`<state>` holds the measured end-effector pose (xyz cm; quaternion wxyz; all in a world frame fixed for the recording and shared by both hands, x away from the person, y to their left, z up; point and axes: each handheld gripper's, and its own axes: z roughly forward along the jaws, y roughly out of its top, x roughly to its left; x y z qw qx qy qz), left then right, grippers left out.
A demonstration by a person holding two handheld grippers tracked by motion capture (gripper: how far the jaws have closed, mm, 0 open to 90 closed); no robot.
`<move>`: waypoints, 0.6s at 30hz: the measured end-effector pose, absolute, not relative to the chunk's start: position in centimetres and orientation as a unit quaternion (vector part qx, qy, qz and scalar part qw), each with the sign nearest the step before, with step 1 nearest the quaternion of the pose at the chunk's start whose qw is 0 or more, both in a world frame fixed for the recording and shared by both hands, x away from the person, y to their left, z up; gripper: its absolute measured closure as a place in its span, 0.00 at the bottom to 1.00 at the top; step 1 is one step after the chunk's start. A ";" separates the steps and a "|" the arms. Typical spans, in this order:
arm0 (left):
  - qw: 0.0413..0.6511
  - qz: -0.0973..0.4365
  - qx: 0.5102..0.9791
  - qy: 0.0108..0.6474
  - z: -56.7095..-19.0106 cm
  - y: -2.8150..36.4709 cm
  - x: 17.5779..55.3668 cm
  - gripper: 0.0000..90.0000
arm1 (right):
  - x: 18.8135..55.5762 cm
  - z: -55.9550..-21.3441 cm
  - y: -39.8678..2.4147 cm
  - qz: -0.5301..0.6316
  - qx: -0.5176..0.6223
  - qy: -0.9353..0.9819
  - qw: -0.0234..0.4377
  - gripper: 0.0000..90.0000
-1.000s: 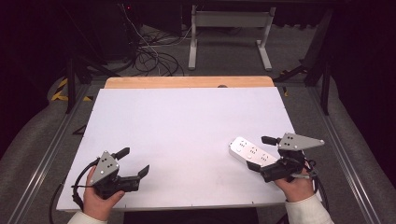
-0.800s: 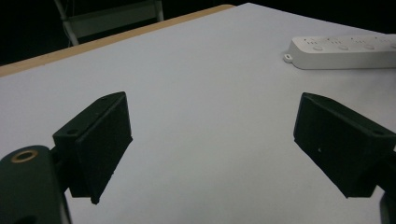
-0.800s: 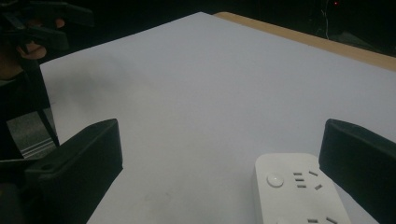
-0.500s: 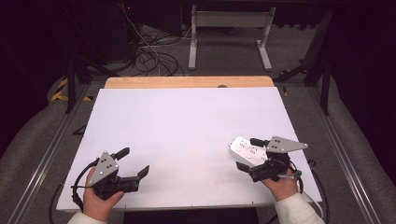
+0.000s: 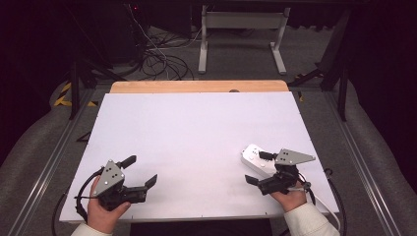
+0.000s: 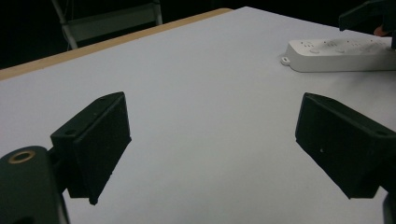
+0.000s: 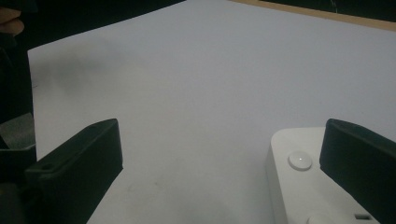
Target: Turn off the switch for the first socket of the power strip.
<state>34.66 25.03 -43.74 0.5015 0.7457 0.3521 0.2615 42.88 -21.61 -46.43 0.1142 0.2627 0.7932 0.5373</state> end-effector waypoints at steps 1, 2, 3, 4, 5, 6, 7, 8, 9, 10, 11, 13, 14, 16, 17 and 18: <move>0.501 0.261 0.746 0.352 -43.8 25.0 34.6 0.12 | 42.9 -46.5 -21.6 0.536 0.264 0.793 0.114 0.00; 0.501 0.261 0.746 0.353 -43.8 25.0 34.6 0.12 | 42.9 -46.7 -21.6 0.536 0.266 0.793 0.114 0.00; 0.502 0.259 0.745 0.354 -43.8 25.0 34.6 0.12 | 42.9 -46.8 -21.6 0.534 0.266 0.794 0.114 0.00; 0.501 0.259 0.746 0.354 -43.8 25.0 34.6 0.12 | 42.9 -47.0 -21.5 0.531 0.267 0.796 0.112 0.00; 0.500 0.261 0.748 0.351 -43.8 25.0 34.7 0.12 | 43.0 -47.2 -21.5 0.529 0.270 0.797 0.108 0.00; 0.500 0.261 0.748 0.351 -43.8 25.0 34.7 0.12 | 43.1 -47.4 -21.5 0.528 0.274 0.798 0.103 0.00; 0.498 0.262 0.749 0.350 -43.8 25.0 34.7 0.12 | 43.1 -47.5 -21.5 0.529 0.278 0.796 0.097 0.00; 0.498 0.262 0.749 0.351 -43.9 25.0 34.7 0.12 | 43.2 -47.6 -21.5 0.529 0.280 0.796 0.094 0.00; 0.498 0.261 0.748 0.351 -43.9 25.0 34.7 0.12 | 43.2 -47.7 -21.5 0.527 0.281 0.796 0.094 0.00; 0.498 0.260 0.749 0.352 -43.9 25.0 34.7 0.12 | 43.2 -47.8 -21.5 0.525 0.281 0.798 0.094 0.00; 0.498 0.260 0.748 0.352 -43.9 25.0 34.7 0.12 | 43.2 -47.9 -21.4 0.521 0.279 0.800 0.097 0.00; 0.499 0.259 0.748 0.354 -44.0 25.0 34.8 0.12 | 43.1 -48.1 -21.1 0.507 0.272 0.811 0.107 0.00; 0.499 0.259 0.747 0.354 -44.0 25.0 34.8 0.12 | 43.1 -48.2 -21.0 0.505 0.269 0.812 0.110 0.00; 0.497 0.260 0.749 0.352 -44.0 25.1 34.8 0.12 | 43.1 -48.2 -20.8 0.503 0.268 0.814 0.111 0.00; 0.497 0.260 0.750 0.352 -44.0 25.1 34.9 0.12 | 43.1 -48.2 -20.9 0.503 0.269 0.814 0.111 0.00; 0.497 0.261 0.749 0.352 -44.0 25.1 34.9 0.12 | 43.1 -48.2 -20.9 0.504 0.271 0.813 0.110 0.00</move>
